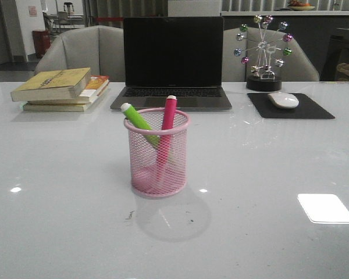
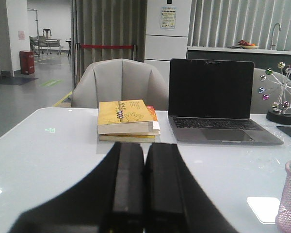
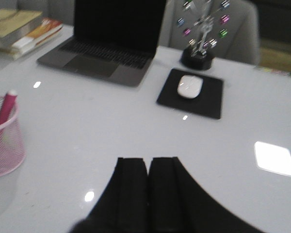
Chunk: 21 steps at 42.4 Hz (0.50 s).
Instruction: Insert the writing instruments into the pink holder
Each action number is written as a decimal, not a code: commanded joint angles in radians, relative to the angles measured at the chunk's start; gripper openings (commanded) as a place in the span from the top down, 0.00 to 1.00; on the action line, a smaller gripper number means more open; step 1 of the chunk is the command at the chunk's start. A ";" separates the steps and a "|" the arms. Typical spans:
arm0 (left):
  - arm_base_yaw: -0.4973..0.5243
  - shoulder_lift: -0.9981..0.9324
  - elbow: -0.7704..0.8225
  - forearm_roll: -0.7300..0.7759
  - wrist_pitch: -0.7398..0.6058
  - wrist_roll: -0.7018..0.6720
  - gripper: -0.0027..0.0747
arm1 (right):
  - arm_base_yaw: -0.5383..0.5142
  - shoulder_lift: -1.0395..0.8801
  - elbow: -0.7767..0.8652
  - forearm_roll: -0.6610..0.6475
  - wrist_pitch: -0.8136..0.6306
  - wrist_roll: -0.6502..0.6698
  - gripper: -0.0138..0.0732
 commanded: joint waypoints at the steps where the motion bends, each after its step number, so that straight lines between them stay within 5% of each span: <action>1: -0.008 -0.019 0.000 -0.005 -0.089 -0.007 0.85 | -0.091 -0.123 0.083 -0.008 -0.180 -0.013 0.78; 11: -0.008 -0.019 0.000 -0.005 -0.089 -0.007 0.85 | -0.240 -0.353 0.296 0.087 -0.242 -0.013 0.78; 21: -0.008 -0.017 0.000 -0.005 -0.089 -0.007 0.85 | -0.211 -0.354 0.371 0.091 -0.329 -0.013 0.78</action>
